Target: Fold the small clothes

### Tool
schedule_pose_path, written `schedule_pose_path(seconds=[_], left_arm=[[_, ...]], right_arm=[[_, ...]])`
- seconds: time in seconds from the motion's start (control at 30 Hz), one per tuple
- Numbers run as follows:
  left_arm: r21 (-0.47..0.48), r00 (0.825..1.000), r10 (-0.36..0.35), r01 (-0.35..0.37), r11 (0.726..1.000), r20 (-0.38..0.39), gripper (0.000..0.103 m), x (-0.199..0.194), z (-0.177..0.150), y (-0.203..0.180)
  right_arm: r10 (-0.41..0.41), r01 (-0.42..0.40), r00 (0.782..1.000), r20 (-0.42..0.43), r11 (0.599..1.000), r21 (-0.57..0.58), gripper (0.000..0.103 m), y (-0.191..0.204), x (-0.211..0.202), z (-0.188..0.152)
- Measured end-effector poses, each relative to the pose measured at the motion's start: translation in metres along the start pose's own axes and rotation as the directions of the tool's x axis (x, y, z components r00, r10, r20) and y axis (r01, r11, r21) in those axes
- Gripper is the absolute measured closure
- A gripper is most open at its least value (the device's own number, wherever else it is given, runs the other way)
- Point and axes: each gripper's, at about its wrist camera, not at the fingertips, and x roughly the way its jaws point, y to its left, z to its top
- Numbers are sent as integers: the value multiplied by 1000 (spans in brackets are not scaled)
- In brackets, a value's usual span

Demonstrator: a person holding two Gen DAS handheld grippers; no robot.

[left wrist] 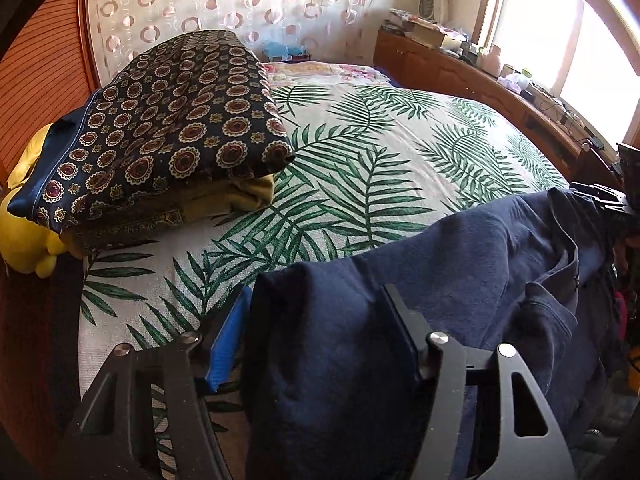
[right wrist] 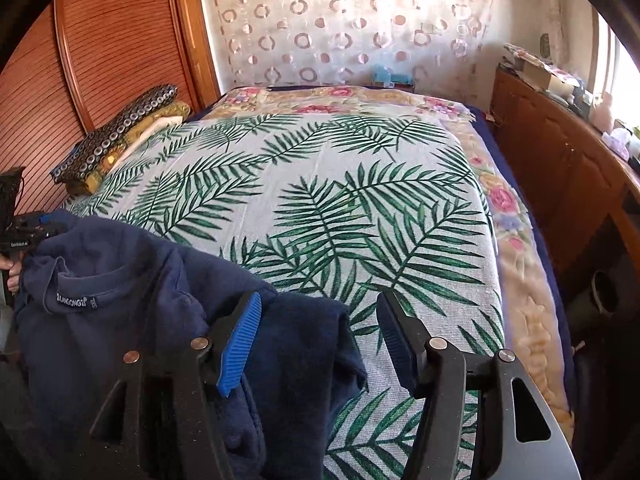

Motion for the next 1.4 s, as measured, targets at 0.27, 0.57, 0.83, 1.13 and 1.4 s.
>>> schedule_pose_path(seconds=[0.27, 0.57, 0.83, 1.13, 1.4], left_arm=[[3, 1000, -4, 4, 1000, -2, 46, 0, 0, 0], [29, 1000, -29, 28, 999, 9, 83, -11, 0, -19], [45, 984, -96, 91, 995, 152, 85, -72, 2, -37], [83, 915, -187, 168, 982, 357, 85, -159, 32, -52], [167, 838, -251, 193, 967, 485, 85, -227, 70, -81]], right_arm=[[-1, 3, 999, -36, 1000, 30, 39, -7, 8, -3], [27, -27, 999, -44, 1000, -15, 71, 4, 5, -7], [61, -61, 998, 0, 998, -11, 88, 13, -31, -15], [129, -123, 974, 186, 991, -44, 89, 26, -148, -15], [110, -79, 945, 309, 991, -110, 89, 33, -248, -6]])
